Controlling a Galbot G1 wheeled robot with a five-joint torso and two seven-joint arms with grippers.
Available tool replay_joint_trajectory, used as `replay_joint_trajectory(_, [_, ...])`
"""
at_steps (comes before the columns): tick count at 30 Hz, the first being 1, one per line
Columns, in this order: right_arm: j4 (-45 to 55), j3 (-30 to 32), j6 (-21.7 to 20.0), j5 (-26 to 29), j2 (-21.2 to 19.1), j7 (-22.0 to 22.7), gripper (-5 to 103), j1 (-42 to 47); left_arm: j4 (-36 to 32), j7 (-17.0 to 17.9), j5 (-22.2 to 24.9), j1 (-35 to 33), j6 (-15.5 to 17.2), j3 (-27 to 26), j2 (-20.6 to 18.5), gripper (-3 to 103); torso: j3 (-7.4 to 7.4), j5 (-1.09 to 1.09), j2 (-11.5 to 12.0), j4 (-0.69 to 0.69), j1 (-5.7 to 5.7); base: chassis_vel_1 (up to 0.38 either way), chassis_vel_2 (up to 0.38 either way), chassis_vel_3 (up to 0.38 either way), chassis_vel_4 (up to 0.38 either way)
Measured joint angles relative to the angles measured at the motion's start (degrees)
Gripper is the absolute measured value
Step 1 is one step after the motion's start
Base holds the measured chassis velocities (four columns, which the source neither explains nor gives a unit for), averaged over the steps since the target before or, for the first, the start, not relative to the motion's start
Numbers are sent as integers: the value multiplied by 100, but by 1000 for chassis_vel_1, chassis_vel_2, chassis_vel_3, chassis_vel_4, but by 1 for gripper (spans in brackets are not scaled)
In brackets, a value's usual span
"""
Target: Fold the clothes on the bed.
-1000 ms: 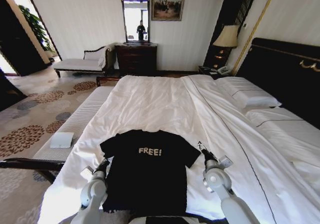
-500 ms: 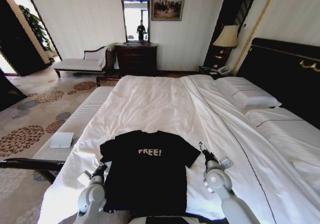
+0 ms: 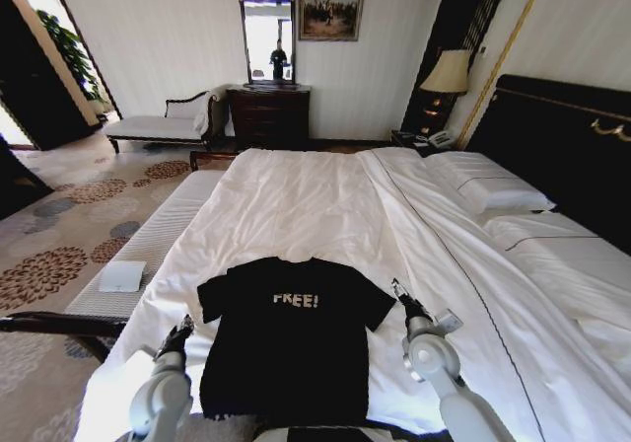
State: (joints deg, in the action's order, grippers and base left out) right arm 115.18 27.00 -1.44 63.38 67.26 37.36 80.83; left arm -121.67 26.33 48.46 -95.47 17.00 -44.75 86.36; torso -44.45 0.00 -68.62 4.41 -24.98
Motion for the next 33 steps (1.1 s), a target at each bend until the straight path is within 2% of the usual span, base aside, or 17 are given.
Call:
replay_joint_trajectory(2, [17,27,2,27,-18,0,100,36,-151,-66,38,-102,-10,2,66,78,0,0,0,1,0,0,0,0,0])
replay_joint_trajectory(4, [16,36,6,27,-45,-1,100,53,-255,-118,77,-140,-24,16,91,78,0,0,0,0,0,0,0,0,0])
replay_joint_trajectory(8, [139,75,11,-4,-210,-1,100,164,-617,-291,97,-275,-117,79,147,98,0,0,0,1,0,0,0,0,0])
replay_joint_trajectory(15, [261,26,59,-141,-515,-74,100,317,-743,-227,-330,-329,-339,111,169,100,0,1,0,1,0,0,0,0,0])
replay_joint_trajectory(18, [64,-13,568,-351,-874,-750,100,462,-592,-389,-710,-350,-635,218,32,100,0,0,0,2,0,0,0,0,0])
replay_joint_trajectory(19, [64,-13,568,-351,-874,-750,100,462,-592,-389,-710,-350,-635,218,32,100,0,0,0,2,0,0,0,0,0])
replay_joint_trajectory(23, [70,175,972,286,-1116,-1228,100,628,-417,-914,-949,-333,-947,263,-248,100,-1,-1,0,0,0,0,0,0,0])
replay_joint_trajectory(25, [68,260,1027,329,-1129,-1400,100,726,-423,-971,-891,-325,-945,245,-347,100,-1,-2,0,-1,0,0,0,0,0])
replay_joint_trajectory(27, [-24,468,1188,74,-1103,-1907,100,955,-415,-1015,-884,-243,-905,179,-603,100,0,-1,0,-1,0,0,0,0,0])
replay_joint_trajectory(28, [-138,585,1393,-189,-1049,-2306,100,1074,-341,-1023,-996,-147,-890,141,-749,100,0,0,0,0,0,0,0,0,0])
replay_joint_trajectory(29, [-138,585,1393,-189,-1049,-2306,100,1074,-341,-1023,-996,-147,-890,141,-749,100,0,0,0,0,0,0,0,0,0])
replay_joint_trajectory(31, [-372,869,1726,-540,-930,-3012,100,1313,-97,-1042,-1300,111,-843,107,-1095,100,0,2,0,1,0,0,0,0,0])
replay_joint_trajectory(33, [-457,1072,1776,-638,-864,-3226,100,1451,-7,-1061,-1177,324,-719,155,-1325,100,0,-1,0,5,0,0,0,0,0])
